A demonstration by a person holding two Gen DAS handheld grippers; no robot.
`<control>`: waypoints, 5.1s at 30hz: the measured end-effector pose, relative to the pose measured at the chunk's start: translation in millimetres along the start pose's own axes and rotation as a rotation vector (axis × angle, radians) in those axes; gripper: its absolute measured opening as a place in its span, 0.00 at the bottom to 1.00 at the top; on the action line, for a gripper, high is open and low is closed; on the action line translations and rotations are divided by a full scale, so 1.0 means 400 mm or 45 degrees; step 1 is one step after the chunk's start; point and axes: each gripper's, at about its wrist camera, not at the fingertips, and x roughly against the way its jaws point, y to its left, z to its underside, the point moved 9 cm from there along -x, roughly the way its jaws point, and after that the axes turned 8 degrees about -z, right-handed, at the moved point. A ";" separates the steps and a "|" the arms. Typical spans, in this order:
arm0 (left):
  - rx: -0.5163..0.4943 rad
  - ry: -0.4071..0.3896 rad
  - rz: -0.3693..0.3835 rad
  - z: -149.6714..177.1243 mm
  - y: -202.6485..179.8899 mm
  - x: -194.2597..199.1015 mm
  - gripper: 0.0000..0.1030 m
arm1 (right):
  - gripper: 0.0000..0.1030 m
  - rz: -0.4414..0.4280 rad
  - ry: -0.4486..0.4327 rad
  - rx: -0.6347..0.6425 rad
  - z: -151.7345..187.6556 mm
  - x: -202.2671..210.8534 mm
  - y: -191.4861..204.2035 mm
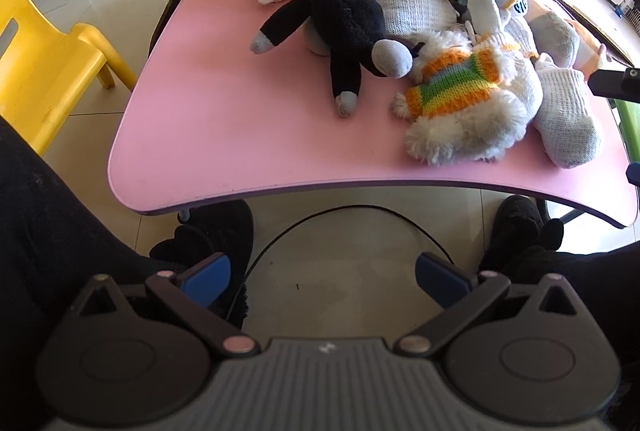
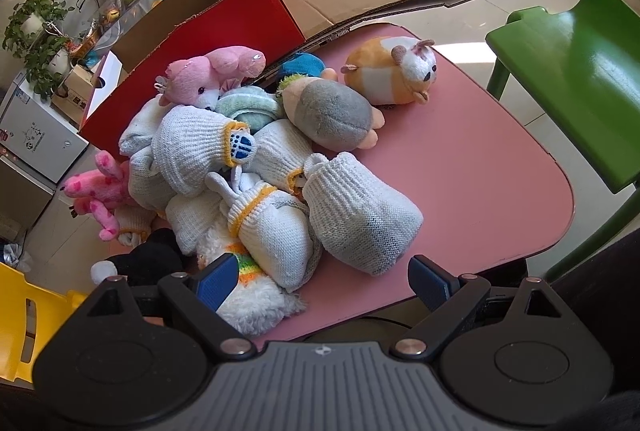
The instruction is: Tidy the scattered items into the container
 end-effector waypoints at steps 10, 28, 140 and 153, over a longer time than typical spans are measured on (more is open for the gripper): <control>-0.054 0.022 -0.058 0.014 -0.016 -0.024 1.00 | 0.90 -0.043 0.033 -0.034 0.006 -0.001 0.015; -0.125 0.046 -0.111 0.033 -0.039 -0.044 1.00 | 0.90 -0.087 0.083 -0.088 0.015 -0.010 0.028; 0.068 -0.207 -0.010 -0.124 0.019 -0.027 1.00 | 0.85 0.222 -0.122 -0.102 -0.020 -0.144 -0.118; 0.190 -0.222 0.084 -0.182 0.029 -0.019 1.00 | 0.86 0.200 -0.073 -0.116 -0.001 -0.160 -0.111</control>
